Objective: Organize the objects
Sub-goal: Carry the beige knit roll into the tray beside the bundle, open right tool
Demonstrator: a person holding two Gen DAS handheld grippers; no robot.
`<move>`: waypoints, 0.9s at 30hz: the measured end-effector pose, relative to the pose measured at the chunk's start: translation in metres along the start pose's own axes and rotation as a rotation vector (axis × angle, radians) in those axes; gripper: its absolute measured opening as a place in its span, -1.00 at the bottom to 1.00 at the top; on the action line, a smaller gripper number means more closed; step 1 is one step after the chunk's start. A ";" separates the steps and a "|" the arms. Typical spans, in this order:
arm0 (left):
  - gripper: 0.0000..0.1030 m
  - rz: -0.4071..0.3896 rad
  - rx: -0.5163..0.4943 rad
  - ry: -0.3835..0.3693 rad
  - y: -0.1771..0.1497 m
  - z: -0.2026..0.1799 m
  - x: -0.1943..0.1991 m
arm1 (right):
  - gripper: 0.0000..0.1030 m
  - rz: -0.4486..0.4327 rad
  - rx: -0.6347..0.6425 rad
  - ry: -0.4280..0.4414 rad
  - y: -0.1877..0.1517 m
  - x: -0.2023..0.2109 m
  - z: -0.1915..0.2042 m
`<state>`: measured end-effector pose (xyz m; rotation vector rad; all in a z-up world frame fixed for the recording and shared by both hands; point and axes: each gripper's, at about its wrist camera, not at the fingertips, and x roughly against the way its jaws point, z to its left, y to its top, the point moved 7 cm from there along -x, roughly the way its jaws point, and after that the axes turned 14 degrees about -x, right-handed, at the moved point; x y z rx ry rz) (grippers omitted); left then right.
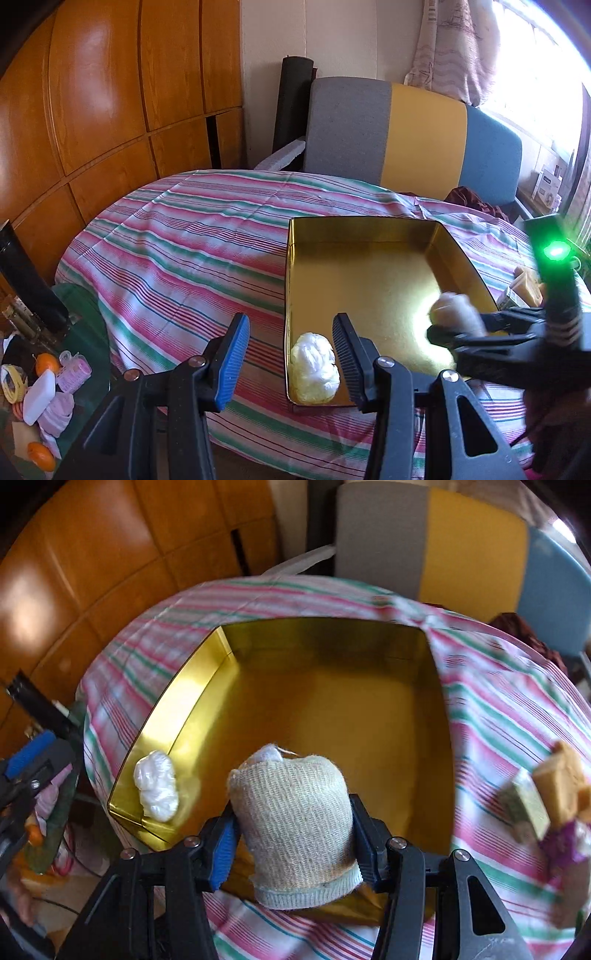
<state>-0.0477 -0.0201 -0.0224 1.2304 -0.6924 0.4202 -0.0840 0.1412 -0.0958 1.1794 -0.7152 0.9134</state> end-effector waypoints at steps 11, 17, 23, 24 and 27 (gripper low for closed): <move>-0.08 -0.012 0.006 0.035 0.000 0.011 -0.001 | 0.14 0.098 0.097 0.063 -0.023 -0.045 0.055; -0.08 -0.011 0.006 0.036 0.000 0.012 -0.001 | 0.43 0.090 0.108 0.116 -0.027 -0.039 0.059; -0.08 -0.014 0.000 0.038 0.001 0.011 -0.001 | 0.51 0.053 0.089 0.121 -0.023 -0.025 0.053; -0.08 -0.015 -0.002 0.037 0.001 0.010 0.000 | 0.52 0.046 0.085 0.121 -0.022 -0.023 0.051; -0.08 -0.015 -0.007 0.034 0.001 0.006 0.000 | 0.53 0.011 0.081 0.100 -0.019 -0.013 0.048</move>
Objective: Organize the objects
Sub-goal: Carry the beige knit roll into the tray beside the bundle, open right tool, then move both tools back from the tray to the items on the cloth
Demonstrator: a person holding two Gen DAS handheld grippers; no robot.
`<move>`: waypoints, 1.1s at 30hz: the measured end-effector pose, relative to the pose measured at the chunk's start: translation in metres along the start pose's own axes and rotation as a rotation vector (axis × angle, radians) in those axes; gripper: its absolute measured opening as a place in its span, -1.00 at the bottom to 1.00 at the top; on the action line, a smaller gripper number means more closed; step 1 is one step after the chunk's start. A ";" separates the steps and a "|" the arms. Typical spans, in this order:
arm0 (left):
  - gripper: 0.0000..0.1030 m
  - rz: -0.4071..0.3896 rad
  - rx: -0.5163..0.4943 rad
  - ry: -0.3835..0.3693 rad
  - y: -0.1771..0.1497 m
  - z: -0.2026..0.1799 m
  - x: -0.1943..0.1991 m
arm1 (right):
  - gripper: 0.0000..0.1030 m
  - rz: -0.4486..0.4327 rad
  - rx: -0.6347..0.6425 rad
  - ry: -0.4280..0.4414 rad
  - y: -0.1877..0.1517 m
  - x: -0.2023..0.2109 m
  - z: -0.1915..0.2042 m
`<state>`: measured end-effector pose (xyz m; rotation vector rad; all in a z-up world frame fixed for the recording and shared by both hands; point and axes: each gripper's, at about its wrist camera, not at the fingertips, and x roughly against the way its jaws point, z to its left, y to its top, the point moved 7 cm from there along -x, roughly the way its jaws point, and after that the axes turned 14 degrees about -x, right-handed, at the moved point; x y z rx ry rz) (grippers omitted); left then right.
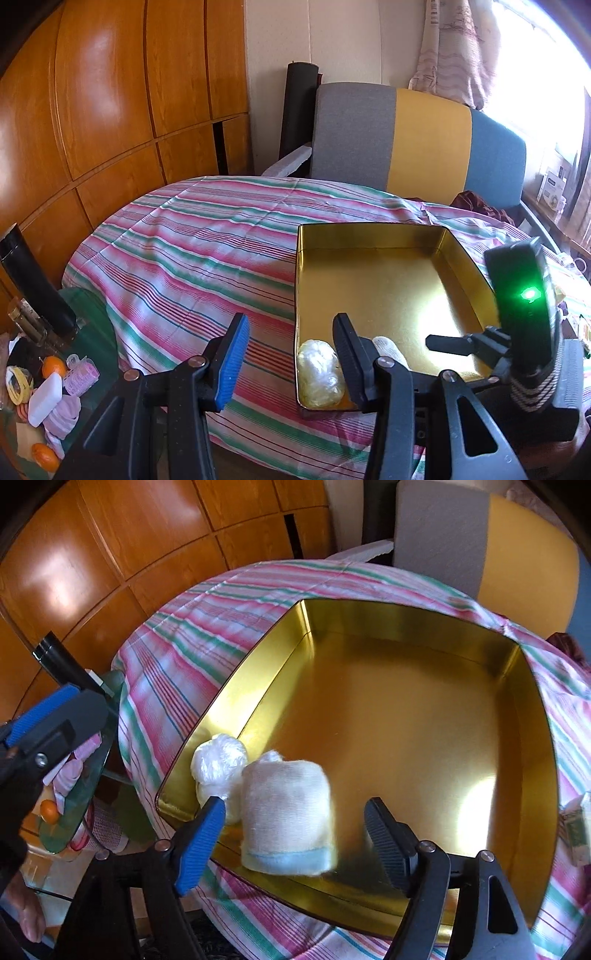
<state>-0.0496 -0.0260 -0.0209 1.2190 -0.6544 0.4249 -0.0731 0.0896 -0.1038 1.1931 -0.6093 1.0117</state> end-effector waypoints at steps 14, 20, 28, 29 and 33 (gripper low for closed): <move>-0.08 0.062 -0.008 -0.065 -0.011 -0.025 -0.012 | 0.68 -0.236 -0.054 -0.211 0.014 0.071 -0.051; -0.08 0.071 -0.044 -0.091 -0.006 -0.044 -0.014 | 0.70 -0.294 -0.089 -0.276 0.011 0.100 -0.082; -0.08 0.056 -0.108 -0.148 0.014 -0.081 -0.014 | 0.73 -0.308 -0.185 -0.357 -0.005 0.132 -0.152; -0.08 0.049 -0.123 -0.160 0.018 -0.088 -0.013 | 0.73 -0.309 -0.208 -0.376 -0.008 0.138 -0.167; -0.08 0.018 -0.189 -0.201 0.032 -0.118 -0.008 | 0.73 -0.321 -0.294 -0.451 -0.019 0.163 -0.221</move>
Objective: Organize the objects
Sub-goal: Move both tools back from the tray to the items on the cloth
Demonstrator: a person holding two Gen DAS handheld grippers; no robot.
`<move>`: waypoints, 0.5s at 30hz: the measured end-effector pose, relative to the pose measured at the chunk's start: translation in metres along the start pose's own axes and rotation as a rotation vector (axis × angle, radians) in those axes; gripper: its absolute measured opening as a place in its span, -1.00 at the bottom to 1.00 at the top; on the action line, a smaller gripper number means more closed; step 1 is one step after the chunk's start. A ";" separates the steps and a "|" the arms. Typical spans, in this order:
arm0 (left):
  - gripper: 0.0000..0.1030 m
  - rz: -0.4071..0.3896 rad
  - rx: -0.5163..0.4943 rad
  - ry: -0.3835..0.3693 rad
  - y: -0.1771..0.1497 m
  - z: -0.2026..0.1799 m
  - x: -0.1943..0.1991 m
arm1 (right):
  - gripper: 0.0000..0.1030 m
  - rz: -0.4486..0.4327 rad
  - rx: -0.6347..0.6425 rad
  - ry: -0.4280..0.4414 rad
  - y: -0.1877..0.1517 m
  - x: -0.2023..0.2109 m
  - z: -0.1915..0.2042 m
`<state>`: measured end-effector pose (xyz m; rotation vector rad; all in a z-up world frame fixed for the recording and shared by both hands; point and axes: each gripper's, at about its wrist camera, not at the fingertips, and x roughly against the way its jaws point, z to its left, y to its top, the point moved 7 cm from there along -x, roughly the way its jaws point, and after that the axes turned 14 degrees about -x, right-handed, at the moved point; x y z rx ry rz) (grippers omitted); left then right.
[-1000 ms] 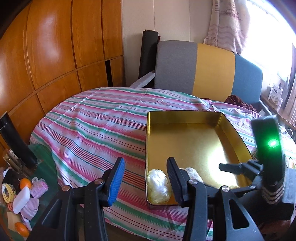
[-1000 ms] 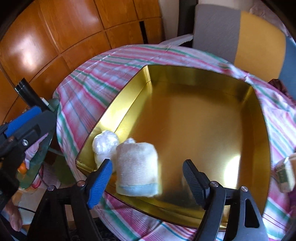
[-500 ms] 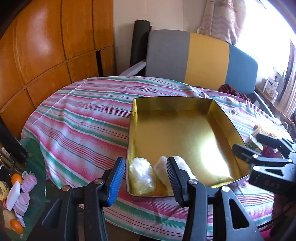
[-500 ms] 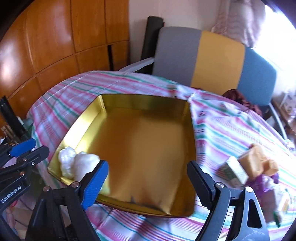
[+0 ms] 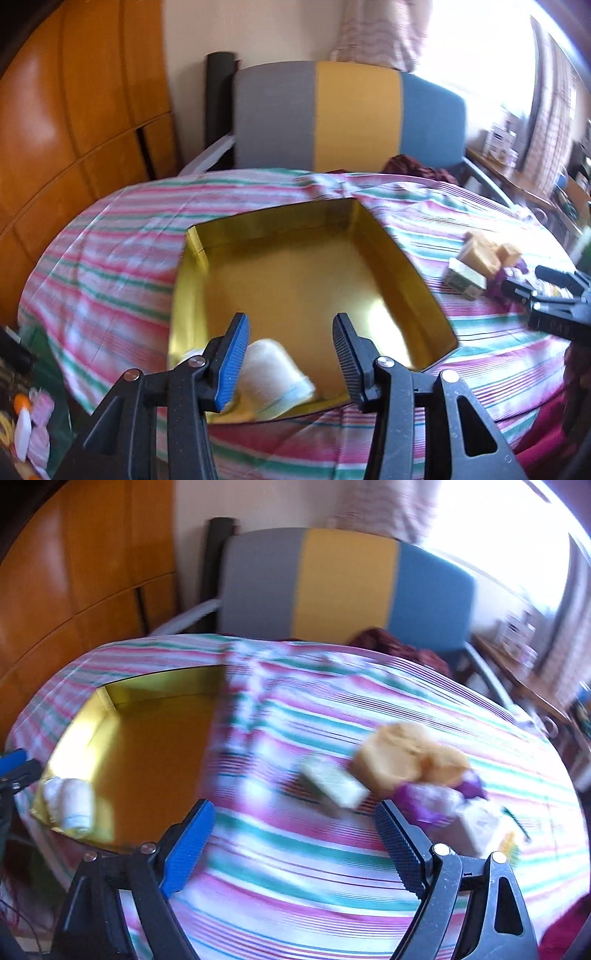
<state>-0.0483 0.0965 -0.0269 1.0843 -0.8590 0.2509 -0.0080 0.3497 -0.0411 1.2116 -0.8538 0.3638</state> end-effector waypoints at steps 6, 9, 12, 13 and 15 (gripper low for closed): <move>-0.08 -0.020 -0.086 -0.086 0.026 -0.050 -0.006 | 0.77 -0.031 -0.101 -0.148 0.022 0.001 -0.099; -0.08 -0.018 -0.132 -0.117 0.033 -0.073 -0.009 | 0.78 -0.055 -0.155 -0.208 0.030 0.001 -0.142; -0.08 -0.014 -0.174 -0.151 0.039 -0.097 -0.012 | 0.79 -0.084 -0.209 -0.247 0.031 -0.002 -0.177; -0.08 -0.009 -0.185 -0.166 0.040 -0.105 -0.013 | 0.79 -0.087 -0.233 -0.250 0.030 -0.003 -0.187; -0.08 0.002 -0.199 -0.192 0.043 -0.118 -0.016 | 0.79 -0.080 -0.300 -0.241 0.027 -0.006 -0.204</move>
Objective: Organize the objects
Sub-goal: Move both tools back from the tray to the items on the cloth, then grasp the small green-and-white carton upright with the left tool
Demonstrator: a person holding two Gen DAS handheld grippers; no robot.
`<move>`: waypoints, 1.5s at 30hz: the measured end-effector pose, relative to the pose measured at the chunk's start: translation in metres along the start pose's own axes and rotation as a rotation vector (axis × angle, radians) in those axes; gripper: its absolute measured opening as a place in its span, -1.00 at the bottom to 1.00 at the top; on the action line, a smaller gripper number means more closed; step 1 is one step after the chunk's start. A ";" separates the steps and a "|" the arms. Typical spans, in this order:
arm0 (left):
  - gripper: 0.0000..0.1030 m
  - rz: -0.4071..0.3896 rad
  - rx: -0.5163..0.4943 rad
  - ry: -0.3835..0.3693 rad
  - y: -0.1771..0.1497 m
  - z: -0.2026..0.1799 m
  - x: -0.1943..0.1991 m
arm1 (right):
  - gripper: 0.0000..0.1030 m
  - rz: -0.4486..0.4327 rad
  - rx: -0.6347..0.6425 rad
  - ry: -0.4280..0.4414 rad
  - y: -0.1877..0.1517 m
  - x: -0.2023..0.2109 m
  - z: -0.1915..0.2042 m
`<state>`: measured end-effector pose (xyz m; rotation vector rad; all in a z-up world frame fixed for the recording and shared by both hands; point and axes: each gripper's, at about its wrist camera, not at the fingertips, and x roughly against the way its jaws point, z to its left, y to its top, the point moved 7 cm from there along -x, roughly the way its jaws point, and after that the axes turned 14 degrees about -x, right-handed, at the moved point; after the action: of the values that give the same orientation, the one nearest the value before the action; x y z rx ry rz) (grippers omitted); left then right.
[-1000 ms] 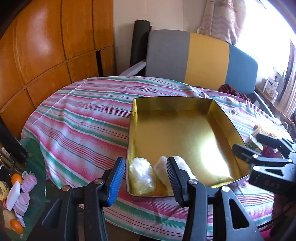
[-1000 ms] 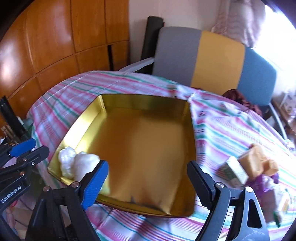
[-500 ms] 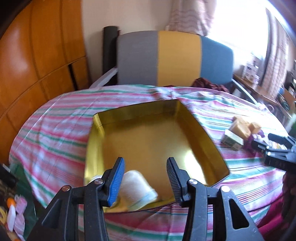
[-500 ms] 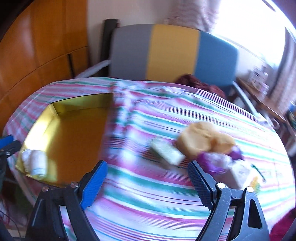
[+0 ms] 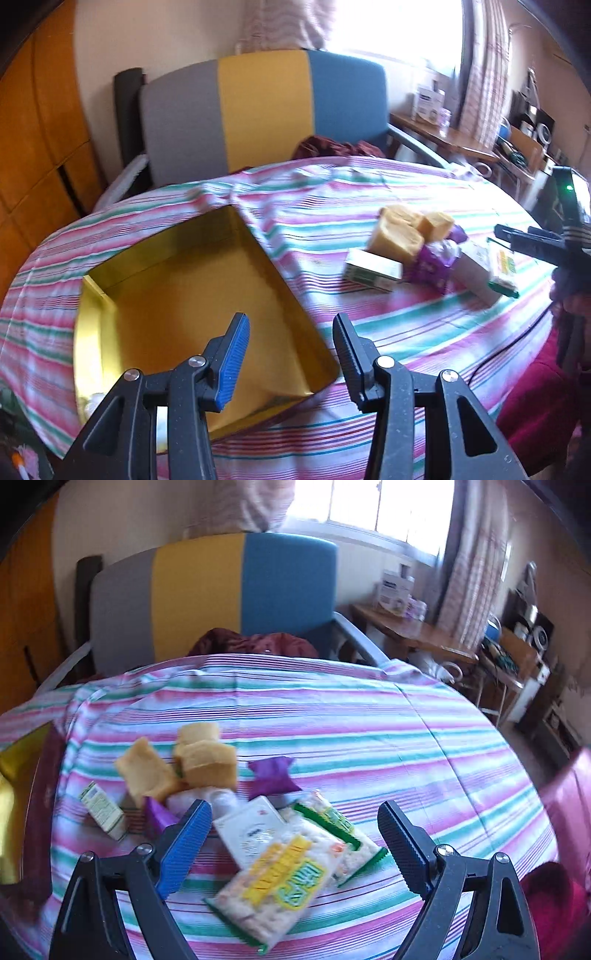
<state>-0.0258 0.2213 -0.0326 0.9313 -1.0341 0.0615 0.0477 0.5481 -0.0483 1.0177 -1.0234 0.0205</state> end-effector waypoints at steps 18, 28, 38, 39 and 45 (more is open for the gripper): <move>-0.08 0.161 0.072 -0.246 0.040 -0.072 -0.076 | 0.90 0.032 -0.169 0.055 0.008 -0.006 -0.021; -0.08 0.258 0.200 -0.263 0.054 -0.078 -0.132 | 0.90 0.045 -0.194 0.085 0.009 -0.005 -0.020; -0.09 0.321 0.319 -0.248 0.061 -0.072 -0.190 | 0.90 0.055 -0.232 0.088 0.012 -0.009 -0.026; -0.13 0.298 0.296 -0.231 0.063 -0.074 -0.190 | 0.90 0.058 -0.242 0.084 0.012 -0.010 -0.028; -0.43 0.234 0.117 -0.178 0.054 -0.085 -0.183 | 0.90 0.100 -0.394 0.101 0.014 -0.018 -0.053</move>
<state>-0.0900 0.3807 -0.1516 0.9295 -1.3135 0.2399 0.0685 0.6013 -0.0582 0.6007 -0.9394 -0.0461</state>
